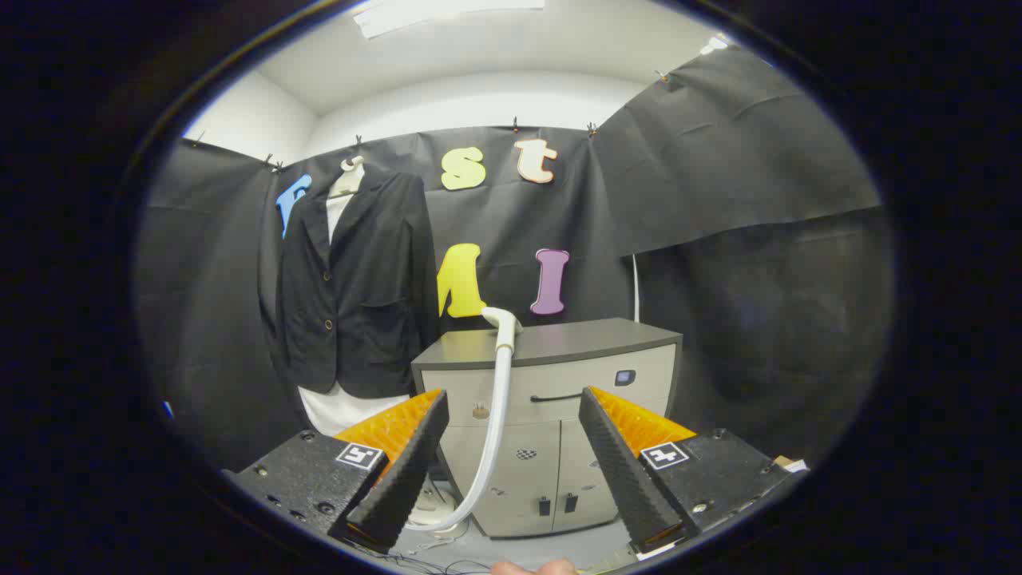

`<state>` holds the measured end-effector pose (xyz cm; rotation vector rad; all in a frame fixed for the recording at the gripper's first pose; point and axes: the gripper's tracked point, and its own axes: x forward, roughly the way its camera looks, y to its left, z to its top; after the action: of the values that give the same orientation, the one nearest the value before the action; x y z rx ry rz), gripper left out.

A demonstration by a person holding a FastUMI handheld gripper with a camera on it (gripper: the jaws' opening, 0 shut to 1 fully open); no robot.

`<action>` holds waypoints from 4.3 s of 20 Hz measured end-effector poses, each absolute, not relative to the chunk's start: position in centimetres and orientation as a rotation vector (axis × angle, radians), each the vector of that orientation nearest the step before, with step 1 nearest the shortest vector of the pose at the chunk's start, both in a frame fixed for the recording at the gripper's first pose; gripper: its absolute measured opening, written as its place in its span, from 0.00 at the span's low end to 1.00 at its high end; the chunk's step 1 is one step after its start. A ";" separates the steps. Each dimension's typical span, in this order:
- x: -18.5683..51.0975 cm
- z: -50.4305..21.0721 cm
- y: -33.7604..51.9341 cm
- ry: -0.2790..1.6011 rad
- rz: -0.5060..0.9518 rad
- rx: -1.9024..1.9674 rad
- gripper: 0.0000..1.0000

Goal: Iron the clothes twice with a garment steamer, once on the left side and once on the right side.

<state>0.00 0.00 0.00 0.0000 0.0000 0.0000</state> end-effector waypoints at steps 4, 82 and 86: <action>0.1 -0.3 0.3 0.012 0.001 0.012 1.00; 25.5 6.2 8.3 0.501 -0.033 0.029 0.36; 21.8 9.8 11.2 0.347 -0.036 0.033 0.36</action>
<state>21.80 11.21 9.77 0.0331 0.3470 -0.0358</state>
